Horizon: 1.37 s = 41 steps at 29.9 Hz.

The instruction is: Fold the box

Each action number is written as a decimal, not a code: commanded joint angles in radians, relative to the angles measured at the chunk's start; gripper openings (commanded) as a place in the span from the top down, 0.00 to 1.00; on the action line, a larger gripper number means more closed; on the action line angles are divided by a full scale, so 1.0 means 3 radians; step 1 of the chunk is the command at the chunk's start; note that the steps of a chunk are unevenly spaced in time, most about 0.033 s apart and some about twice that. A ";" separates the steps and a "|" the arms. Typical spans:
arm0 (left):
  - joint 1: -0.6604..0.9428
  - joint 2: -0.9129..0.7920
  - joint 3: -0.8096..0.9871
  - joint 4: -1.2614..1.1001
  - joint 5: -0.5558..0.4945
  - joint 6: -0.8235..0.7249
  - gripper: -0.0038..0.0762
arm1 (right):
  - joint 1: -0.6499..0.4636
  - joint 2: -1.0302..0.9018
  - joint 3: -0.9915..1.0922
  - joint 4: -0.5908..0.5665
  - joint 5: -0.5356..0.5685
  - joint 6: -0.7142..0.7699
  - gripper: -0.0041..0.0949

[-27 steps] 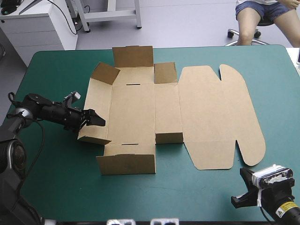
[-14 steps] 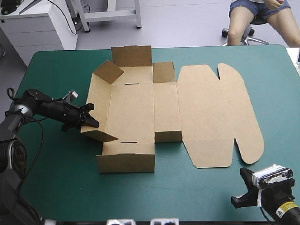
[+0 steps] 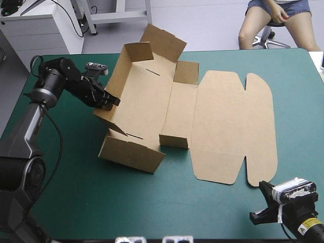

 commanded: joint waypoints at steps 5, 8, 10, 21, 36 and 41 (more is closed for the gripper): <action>-0.0529 -0.0193 -0.0572 0.0972 0.0207 0.0396 0.96 | 0.0008 0.0040 -0.0105 0.0026 -0.0229 -0.0002 0.98; -0.0673 -0.0193 -0.0612 0.1218 0.0207 0.0885 0.96 | 0.0008 0.0040 -0.0105 0.0026 -0.0229 -0.0002 0.98; -0.0780 -0.0193 -0.0612 0.1400 0.0207 0.1172 0.96 | 0.0008 0.0040 -0.0105 0.0026 -0.0229 -0.0002 0.98; -0.1290 -0.0186 -0.0612 0.1764 -0.0544 0.2187 0.96 | 0.0008 0.0040 -0.0105 0.0026 -0.0229 -0.0002 0.98; -0.2007 -0.0186 -0.0427 0.3242 -0.0726 0.1449 0.96 | 0.0008 0.0040 -0.0105 0.0026 -0.0229 -0.0002 0.98; -0.2099 -0.0193 -0.0069 0.3358 -0.1056 0.0901 0.96 | 0.0008 0.0040 -0.0105 0.0026 -0.0234 -0.0002 0.98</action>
